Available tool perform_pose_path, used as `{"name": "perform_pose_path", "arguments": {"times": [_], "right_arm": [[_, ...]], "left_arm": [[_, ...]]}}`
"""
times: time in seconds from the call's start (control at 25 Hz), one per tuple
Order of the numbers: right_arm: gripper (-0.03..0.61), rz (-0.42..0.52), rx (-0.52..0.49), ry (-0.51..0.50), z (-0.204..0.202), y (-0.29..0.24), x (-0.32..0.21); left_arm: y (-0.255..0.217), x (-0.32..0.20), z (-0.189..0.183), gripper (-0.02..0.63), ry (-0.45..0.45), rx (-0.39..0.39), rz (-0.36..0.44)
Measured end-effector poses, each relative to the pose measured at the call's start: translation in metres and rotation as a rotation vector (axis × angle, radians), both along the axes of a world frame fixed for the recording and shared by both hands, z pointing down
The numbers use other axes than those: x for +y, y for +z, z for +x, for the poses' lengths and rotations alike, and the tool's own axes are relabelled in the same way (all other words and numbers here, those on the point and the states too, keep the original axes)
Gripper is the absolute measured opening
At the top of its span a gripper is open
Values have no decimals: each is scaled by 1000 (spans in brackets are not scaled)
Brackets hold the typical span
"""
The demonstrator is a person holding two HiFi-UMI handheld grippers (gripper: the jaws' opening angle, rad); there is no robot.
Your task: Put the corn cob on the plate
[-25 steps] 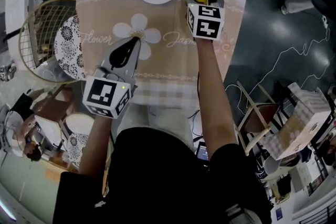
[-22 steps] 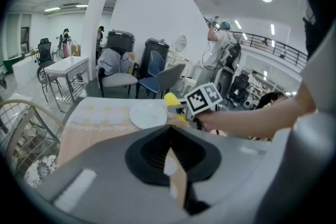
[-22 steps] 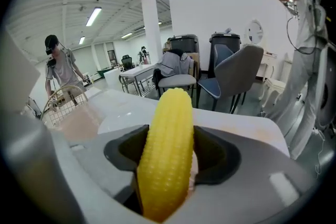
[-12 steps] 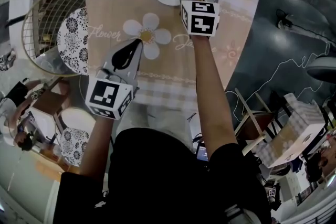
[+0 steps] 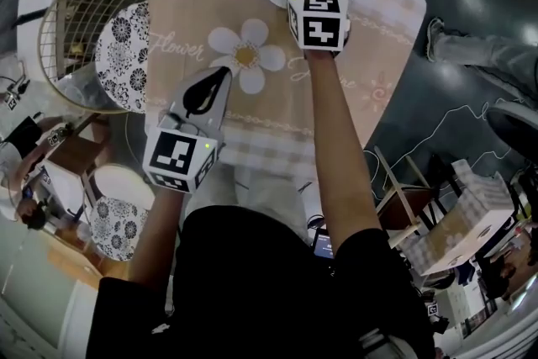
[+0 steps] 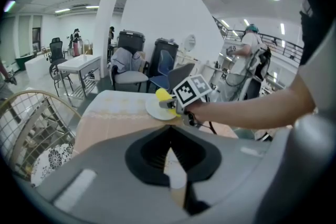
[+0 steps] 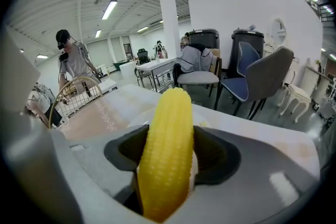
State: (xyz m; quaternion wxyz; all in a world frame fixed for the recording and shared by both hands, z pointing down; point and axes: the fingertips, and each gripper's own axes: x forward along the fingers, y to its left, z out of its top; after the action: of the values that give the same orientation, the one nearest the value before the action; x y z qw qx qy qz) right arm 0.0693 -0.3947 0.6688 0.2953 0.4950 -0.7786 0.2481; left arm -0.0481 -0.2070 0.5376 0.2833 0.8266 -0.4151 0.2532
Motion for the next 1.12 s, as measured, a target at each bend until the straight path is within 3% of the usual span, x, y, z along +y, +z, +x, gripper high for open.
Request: {"name": "perform_pose_path", "arguments": {"times": [0.88,1.12], "right_arm": [[266,-15,103,-61,-14,12,0],[268,0,61,-32,-13,3,2]], "left_arm": [[-1,13,-11,5,-19,-11,6],[-4,14,-12,5,-20,-10,14]]}}
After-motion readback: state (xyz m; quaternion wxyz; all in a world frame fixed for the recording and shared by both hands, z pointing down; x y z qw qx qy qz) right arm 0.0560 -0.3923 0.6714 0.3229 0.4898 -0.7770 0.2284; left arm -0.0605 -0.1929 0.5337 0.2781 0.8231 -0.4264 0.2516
